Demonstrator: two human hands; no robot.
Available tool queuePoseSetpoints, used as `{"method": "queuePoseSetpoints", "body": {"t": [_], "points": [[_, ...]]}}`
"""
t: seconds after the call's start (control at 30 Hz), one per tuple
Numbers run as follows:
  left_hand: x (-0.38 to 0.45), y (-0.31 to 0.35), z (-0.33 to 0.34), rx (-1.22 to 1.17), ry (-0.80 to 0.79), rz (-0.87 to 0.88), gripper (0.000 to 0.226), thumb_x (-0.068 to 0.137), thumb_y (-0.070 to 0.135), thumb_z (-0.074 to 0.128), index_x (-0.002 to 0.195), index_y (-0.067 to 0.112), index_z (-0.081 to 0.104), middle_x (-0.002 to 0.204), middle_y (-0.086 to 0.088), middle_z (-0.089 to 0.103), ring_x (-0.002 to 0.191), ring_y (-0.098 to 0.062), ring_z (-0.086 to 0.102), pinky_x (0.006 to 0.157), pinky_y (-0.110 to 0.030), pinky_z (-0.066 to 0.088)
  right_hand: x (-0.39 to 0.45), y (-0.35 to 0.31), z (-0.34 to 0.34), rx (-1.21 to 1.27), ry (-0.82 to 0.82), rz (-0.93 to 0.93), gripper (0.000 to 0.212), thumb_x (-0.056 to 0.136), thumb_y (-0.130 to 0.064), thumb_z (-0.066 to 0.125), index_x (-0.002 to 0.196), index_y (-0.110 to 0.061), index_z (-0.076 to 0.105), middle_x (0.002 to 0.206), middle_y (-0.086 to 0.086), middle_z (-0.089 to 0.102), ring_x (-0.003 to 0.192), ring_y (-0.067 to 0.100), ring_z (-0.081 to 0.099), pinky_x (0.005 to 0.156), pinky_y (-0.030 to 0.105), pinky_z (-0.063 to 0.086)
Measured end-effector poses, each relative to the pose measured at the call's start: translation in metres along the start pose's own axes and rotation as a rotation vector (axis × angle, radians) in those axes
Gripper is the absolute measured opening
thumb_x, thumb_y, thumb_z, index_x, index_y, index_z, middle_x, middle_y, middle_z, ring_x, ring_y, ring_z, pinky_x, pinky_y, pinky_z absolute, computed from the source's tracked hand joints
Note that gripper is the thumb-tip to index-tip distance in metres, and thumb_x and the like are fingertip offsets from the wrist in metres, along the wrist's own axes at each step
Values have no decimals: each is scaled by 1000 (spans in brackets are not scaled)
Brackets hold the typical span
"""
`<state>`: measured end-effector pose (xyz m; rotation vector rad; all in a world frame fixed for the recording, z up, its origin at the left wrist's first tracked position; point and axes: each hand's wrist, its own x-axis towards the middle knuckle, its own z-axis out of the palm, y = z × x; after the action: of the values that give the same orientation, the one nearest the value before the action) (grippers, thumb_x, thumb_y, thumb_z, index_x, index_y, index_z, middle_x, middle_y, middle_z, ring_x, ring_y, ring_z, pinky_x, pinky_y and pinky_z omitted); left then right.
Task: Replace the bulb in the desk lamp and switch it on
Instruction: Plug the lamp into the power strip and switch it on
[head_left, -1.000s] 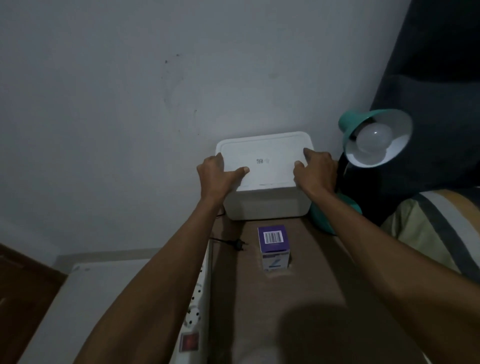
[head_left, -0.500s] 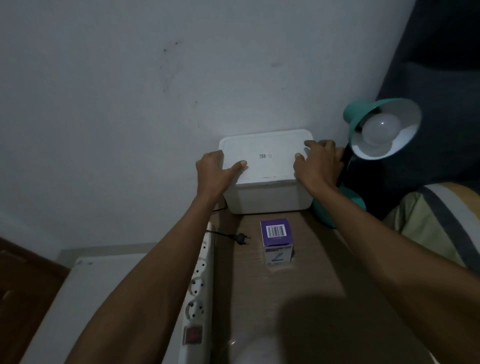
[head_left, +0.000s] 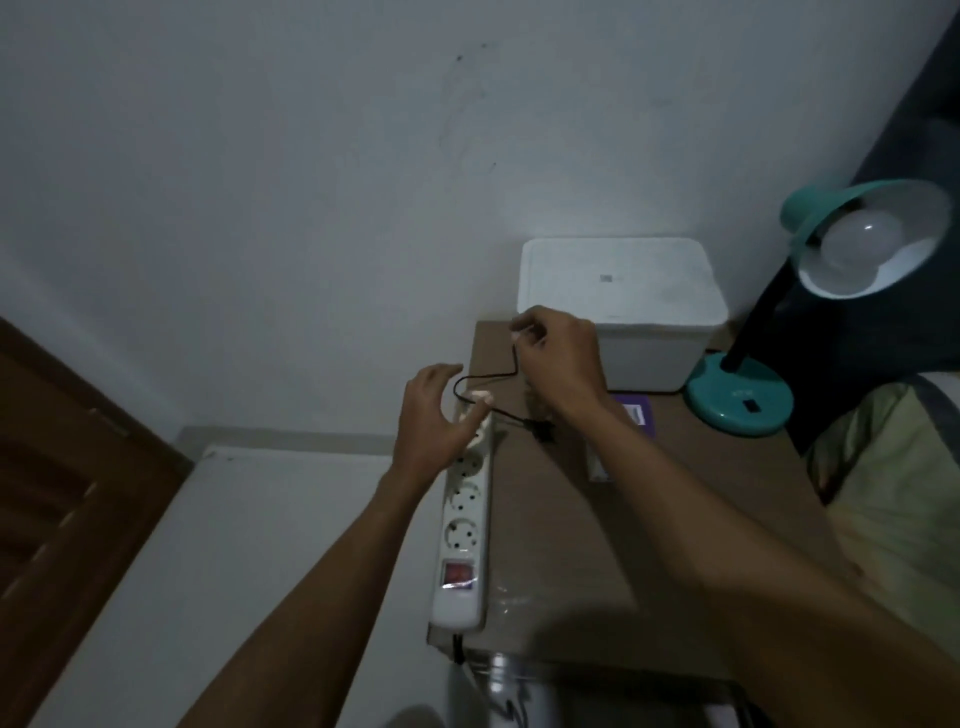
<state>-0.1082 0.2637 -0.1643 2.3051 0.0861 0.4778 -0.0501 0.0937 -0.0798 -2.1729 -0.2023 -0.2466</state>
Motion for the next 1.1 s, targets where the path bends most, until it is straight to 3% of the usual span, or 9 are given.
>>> {"method": "queuePoseSetpoints", "body": {"t": [0.1,0.2,0.37,0.43,0.57,0.77,0.93,1.1], "points": [[-33,-17,6,-60,-59,-58,75,81,60,73,135,10,63,135,-9,63,125,-25,59,107,-38,47,-24,11,31,-32,-105,39,22,85,-14,62,100,-19,78,94,5,77,88,23,71,78,35,57],[-54,-17,12,-166,-156,-124,91,71,65,72,142,10,57,138,0,57,123,-13,55,101,-27,47,-48,29,53,-143,-95,89,26,89,-18,64,113,-24,71,113,2,69,102,22,65,85,43,57],[-58,-29,21,-307,-141,-218,94,74,33,93,153,8,48,147,-4,57,127,-15,59,104,-28,51,-57,52,67,-501,-178,166,46,90,-16,67,134,-21,59,136,10,50,126,31,47,95,45,50],[-58,-32,23,-328,-132,-232,93,75,24,94,154,9,47,148,-3,57,128,-16,60,106,-32,53,-56,59,70,-544,-200,172,40,90,-15,65,130,-19,62,133,12,53,123,32,49,93,45,51],[-57,-35,24,-365,-110,-231,89,75,27,94,151,12,50,140,5,60,121,-13,64,102,-37,58,-56,70,75,-566,-187,116,27,87,-10,61,111,-18,70,115,9,62,112,30,54,85,44,54],[-57,-32,23,-385,-95,-198,70,76,27,93,136,19,58,118,4,66,98,-12,70,77,-44,65,-62,69,81,-240,-18,127,22,86,-12,66,101,-25,75,98,-2,74,89,18,68,77,44,59],[-57,-33,23,-367,-93,-179,62,76,31,90,130,25,60,112,5,67,93,-14,71,73,-46,65,-68,48,86,165,36,200,15,83,-12,74,92,-25,76,79,-10,73,75,2,69,72,39,62],[-57,-32,23,-375,-110,-187,59,77,33,86,130,30,60,107,4,70,88,-17,73,70,-50,64,-77,39,86,250,42,118,19,83,-13,73,99,-24,76,88,-13,74,81,0,70,75,36,61]]}}
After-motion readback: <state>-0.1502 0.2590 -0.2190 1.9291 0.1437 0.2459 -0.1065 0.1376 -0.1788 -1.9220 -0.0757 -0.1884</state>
